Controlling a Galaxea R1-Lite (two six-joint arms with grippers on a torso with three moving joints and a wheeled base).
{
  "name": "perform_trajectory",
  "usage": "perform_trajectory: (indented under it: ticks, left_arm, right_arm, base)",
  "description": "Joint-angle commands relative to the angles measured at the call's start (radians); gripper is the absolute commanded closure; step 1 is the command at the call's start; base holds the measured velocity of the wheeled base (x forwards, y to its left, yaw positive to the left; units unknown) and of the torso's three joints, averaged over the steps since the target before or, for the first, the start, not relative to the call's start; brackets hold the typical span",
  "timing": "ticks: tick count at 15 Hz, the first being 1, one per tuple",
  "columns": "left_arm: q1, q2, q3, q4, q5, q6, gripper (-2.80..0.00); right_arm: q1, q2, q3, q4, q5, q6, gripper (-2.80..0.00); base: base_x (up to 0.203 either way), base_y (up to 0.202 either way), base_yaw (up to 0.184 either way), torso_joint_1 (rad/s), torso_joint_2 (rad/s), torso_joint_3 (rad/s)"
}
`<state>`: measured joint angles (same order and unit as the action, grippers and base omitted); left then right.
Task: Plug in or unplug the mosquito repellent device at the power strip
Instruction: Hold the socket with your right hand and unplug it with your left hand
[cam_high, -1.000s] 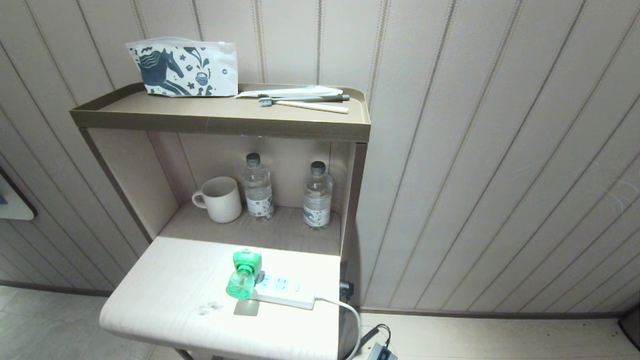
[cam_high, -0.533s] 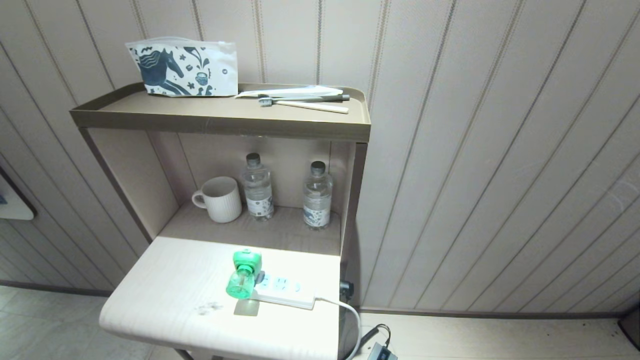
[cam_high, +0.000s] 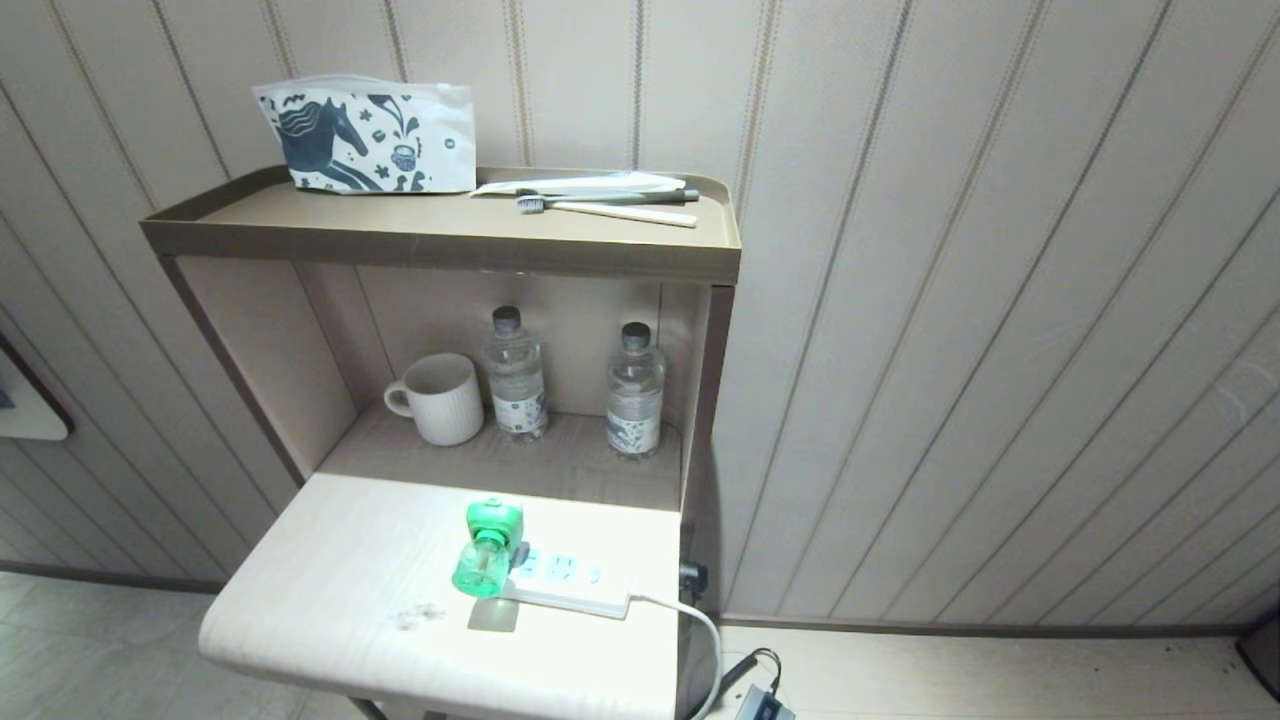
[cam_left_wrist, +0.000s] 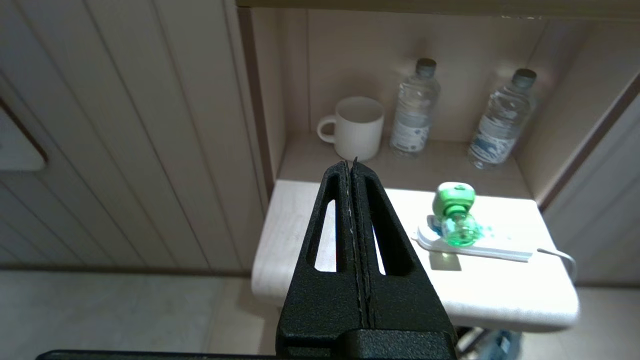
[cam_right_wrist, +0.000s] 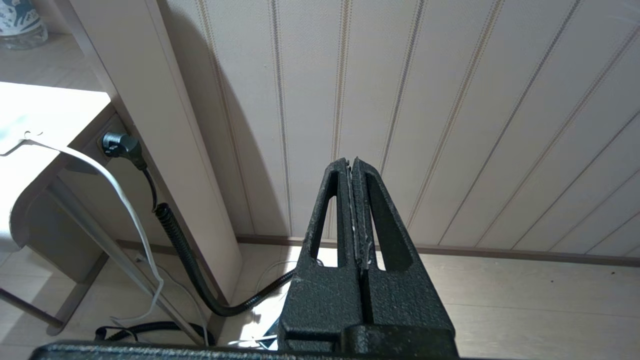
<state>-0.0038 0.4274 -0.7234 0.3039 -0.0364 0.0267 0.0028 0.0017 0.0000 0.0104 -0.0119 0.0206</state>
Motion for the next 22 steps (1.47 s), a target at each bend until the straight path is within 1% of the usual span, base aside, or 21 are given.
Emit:
perform_trajectory:
  ticks: [1,2,3,4,6,7,8,10,11,13,14,17,22]
  left_arm:
    - [-0.005,0.281,-0.209,0.130,-0.018,-0.013,0.00]
    - [-0.019,0.371,-0.325,0.234,-0.037,-0.035,0.00]
    - [-0.053,0.467,-0.447,0.365,-0.054,-0.077,0.00]
    - [-0.115,0.562,-0.540,0.504,-0.067,-0.129,0.00]
    - [-0.314,0.695,-0.642,0.718,-0.084,-0.231,0.00]
    - [-0.409,0.760,-0.666,0.784,-0.089,-0.271,0.00]
    - [-0.480,0.836,-0.666,0.805,-0.093,-0.298,0.00]
    - [-0.565,0.962,-0.667,0.835,-0.100,-0.339,0.00]
    - [-0.597,1.007,-0.666,0.841,-0.100,-0.353,-2.80]
    - [-0.625,1.072,-0.682,0.815,-0.082,-0.372,-2.80]
    - [-0.627,1.096,-0.693,0.795,-0.074,-0.391,-2.80]
    - [-0.631,1.261,-0.739,0.749,-0.036,-0.428,-2.80]
    - [-0.632,1.470,-0.779,0.668,0.057,-0.424,-2.80]
  right_arm:
    - [0.000,0.001,0.000,-0.001,0.000,-0.001,0.00]
    - [0.000,0.001,0.000,-0.001,0.001,-0.001,0.00]
    - [0.000,0.001,0.000,-0.001,0.001,-0.002,0.00]
    - [0.000,0.001,0.000,-0.001,0.001,-0.002,0.00]
    - [0.000,0.001,0.000,-0.001,0.001,-0.002,0.00]
    - [0.000,0.001,0.000,-0.001,0.001,-0.002,0.00]
    - [0.000,0.001,0.000,-0.001,0.001,-0.002,0.00]
    - [0.000,0.001,0.000,-0.003,0.003,-0.011,0.00]
    - [0.000,0.001,-0.002,-0.001,0.003,-0.013,0.00]
    - [0.000,0.001,-0.002,-0.001,0.003,-0.011,0.00]
    - [0.000,0.001,-0.002,-0.001,0.003,-0.011,0.00]
    - [0.000,0.001,0.000,-0.004,0.006,-0.011,0.00]
    - [0.000,0.001,0.000,-0.003,0.003,-0.010,0.00]
  base:
    - [0.000,0.000,0.000,0.000,0.00,0.000]
    - [0.000,0.000,0.000,0.000,0.00,0.000]
    - [0.000,0.000,0.000,0.000,0.00,0.000]
    - [0.000,0.000,0.000,0.000,0.00,0.000]
    - [0.000,0.000,0.000,0.000,0.00,0.000]
    - [0.000,0.000,0.000,0.000,0.00,0.000]
    - [0.000,0.000,0.000,0.000,0.00,0.000]
    - [0.000,0.000,0.000,0.000,0.00,0.000]
    - [0.000,0.000,0.000,0.000,0.00,0.000]
    - [0.000,0.000,0.000,0.000,0.00,0.000]
    - [0.000,0.000,0.000,0.000,0.00,0.000]
    - [0.000,0.000,0.000,0.000,0.00,0.000]
    - [0.000,0.000,0.000,0.000,0.00,0.000]
